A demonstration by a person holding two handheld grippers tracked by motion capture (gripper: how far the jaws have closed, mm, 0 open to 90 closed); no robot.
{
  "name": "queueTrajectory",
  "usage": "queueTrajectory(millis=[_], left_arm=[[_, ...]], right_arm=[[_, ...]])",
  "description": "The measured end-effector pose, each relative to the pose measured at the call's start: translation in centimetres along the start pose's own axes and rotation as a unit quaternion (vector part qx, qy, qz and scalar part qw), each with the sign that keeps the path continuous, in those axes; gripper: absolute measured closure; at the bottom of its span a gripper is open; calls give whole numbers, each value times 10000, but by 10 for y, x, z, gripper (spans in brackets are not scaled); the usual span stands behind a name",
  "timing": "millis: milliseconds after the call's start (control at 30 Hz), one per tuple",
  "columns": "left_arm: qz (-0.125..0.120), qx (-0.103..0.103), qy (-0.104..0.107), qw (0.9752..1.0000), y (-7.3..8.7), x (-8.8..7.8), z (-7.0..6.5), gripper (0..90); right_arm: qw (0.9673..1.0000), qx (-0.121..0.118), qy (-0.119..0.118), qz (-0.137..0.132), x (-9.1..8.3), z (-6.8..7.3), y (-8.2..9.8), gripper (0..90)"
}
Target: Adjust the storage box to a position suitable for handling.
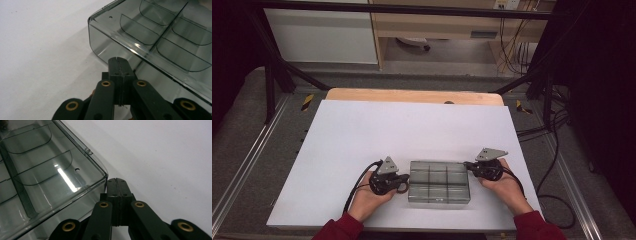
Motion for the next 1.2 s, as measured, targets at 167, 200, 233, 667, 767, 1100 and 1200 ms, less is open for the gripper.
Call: queueTrajectory(millis=[167, 200, 233, 667, 767, 1100, 1200], left_arm=[[-3, -6, 2, 10000, 1, -1, 0, 898], [-6, -11, 5, 10000, 1, -1, 0, 899], [-10, -11, 13, 10000, 1, -2, -1, 898], [-382, -187, -335, 9985, 7, -17, 7, 899], [-570, -293, -475, 9968, 7, -26, 11, 899], [-1115, -486, -1039, 9871, 9, -47, 19, 538], [-1163, -559, -1156, 9849, 11, -50, 21, 439]], right_arm=[[10000, 53, 2, -47, 0, 1, 1, 900], [10000, 63, -2, -48, 0, 1, 1, 900], [10000, 77, -14, -53, 0, 1, 1, 900], [9939, 672, 446, -750, -21, -5, 3, 900], [9903, 829, 624, -925, -31, -5, 7, 877], [9718, 1502, 1372, -1192, -58, 2, -1, 320], [9705, 1466, 1471, -1221, -59, 5, -5, 231]])
Point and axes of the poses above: each handheld gripper's, and its own axes: x roughly forward along the jaws, y roughly out of its underside, z roughly to its left, the point moved 4 cm from there along x, roughly forward along the jaws, and after that the axes turned 2 degrees about -z, right-handed, at the moved point
